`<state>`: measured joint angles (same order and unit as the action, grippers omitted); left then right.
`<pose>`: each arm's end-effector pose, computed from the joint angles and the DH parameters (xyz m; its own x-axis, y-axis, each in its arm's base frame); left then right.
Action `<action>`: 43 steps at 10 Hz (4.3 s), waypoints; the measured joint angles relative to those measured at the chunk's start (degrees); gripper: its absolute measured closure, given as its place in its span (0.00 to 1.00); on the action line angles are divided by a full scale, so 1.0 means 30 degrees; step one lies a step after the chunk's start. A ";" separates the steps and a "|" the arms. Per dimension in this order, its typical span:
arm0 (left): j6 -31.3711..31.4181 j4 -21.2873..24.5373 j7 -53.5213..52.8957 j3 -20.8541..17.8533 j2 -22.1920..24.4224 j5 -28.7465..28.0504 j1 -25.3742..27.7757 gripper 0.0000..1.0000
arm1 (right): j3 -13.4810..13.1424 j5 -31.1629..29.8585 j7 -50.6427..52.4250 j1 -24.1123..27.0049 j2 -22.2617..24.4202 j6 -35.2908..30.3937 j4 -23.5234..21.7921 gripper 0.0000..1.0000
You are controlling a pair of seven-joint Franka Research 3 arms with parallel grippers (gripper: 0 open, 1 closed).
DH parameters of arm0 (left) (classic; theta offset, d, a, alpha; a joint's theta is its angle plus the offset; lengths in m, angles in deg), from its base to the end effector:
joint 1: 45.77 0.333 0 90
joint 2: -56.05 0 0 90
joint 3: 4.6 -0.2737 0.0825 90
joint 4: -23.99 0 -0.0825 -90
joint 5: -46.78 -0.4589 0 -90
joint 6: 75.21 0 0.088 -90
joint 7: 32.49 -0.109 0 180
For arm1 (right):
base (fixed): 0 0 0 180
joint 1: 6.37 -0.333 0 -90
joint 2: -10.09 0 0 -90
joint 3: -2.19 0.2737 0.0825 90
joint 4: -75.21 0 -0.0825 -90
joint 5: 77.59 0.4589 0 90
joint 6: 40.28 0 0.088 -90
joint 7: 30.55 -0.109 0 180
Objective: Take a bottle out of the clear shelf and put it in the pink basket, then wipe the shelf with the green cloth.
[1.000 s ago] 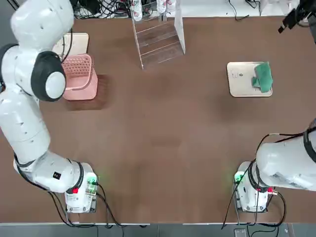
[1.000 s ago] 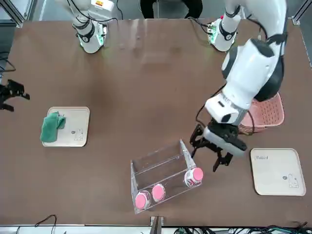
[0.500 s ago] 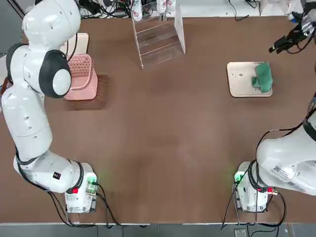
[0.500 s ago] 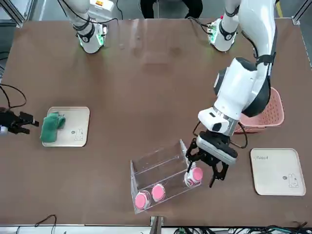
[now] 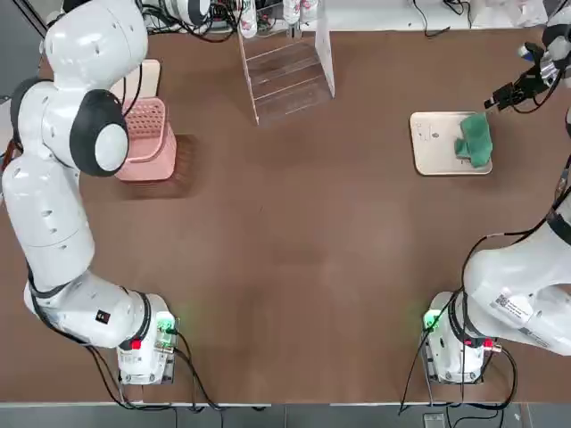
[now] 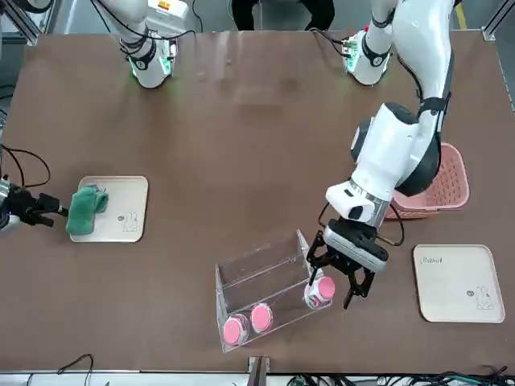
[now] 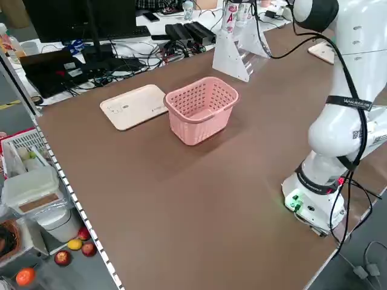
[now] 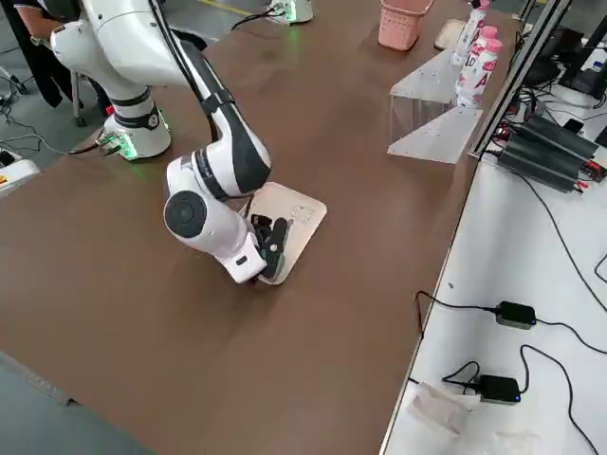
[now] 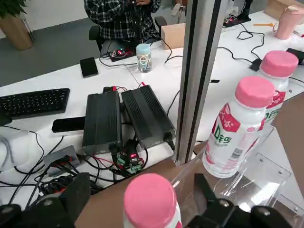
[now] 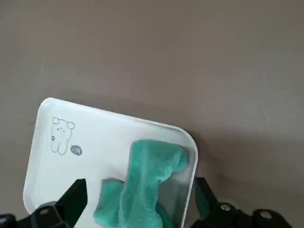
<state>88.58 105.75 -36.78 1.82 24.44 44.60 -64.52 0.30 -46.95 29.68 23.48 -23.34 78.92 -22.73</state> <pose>0.7376 -0.3287 0.4171 0.5491 -0.3194 0.7723 -0.4662 -0.8840 -0.0342 0.5979 -0.3380 0.1547 0.9714 0.1411 0.1908 0.2089 -0.8900 -0.4053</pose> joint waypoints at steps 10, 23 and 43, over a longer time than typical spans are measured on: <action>0.0229 0.1835 0.0584 0.0069 0.1141 0.0000 -0.0064 0.21 | 0.0402 0.0279 0.0072 -0.0106 -0.1059 0.0532 -0.0348 0.00; 0.0242 0.1917 0.0593 0.0067 0.1491 0.0000 -0.0032 0.36 | 0.0554 0.0279 0.2140 -0.0370 -0.1065 0.0802 -0.0897 0.92; 0.0234 0.1497 0.0977 0.0061 0.1127 0.0034 -0.0146 0.56 | 0.6731 1.0001 -0.3970 -0.4856 0.3712 -0.5581 0.0223 0.94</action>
<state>89.28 110.24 -33.85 2.01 27.82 44.70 -64.95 20.50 -16.94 17.77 8.92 -12.20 62.18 -22.06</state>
